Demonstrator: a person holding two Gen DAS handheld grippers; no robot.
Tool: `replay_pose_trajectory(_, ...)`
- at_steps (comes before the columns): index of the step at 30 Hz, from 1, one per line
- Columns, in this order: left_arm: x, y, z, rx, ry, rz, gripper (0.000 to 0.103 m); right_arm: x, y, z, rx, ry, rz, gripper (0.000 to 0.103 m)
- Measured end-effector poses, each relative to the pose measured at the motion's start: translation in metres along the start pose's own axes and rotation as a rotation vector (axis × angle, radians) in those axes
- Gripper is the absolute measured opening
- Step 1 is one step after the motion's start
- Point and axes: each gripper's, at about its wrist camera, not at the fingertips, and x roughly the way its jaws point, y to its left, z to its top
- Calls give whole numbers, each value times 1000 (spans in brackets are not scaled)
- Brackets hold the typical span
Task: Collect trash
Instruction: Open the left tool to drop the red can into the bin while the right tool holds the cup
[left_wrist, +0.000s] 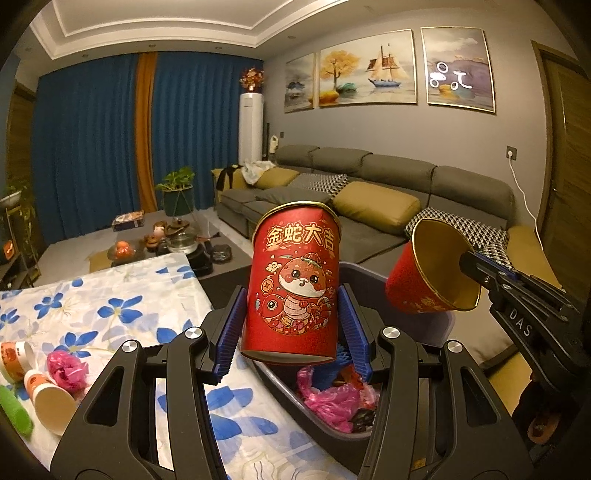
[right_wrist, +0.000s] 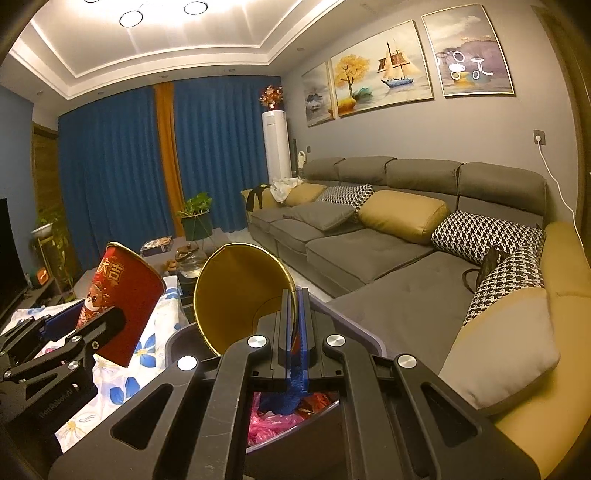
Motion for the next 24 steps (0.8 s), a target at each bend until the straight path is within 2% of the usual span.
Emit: replay_pose_trajectory(24,32,-5,-1,-11,32,-63,53,21,-8,0,20,16,0,5)
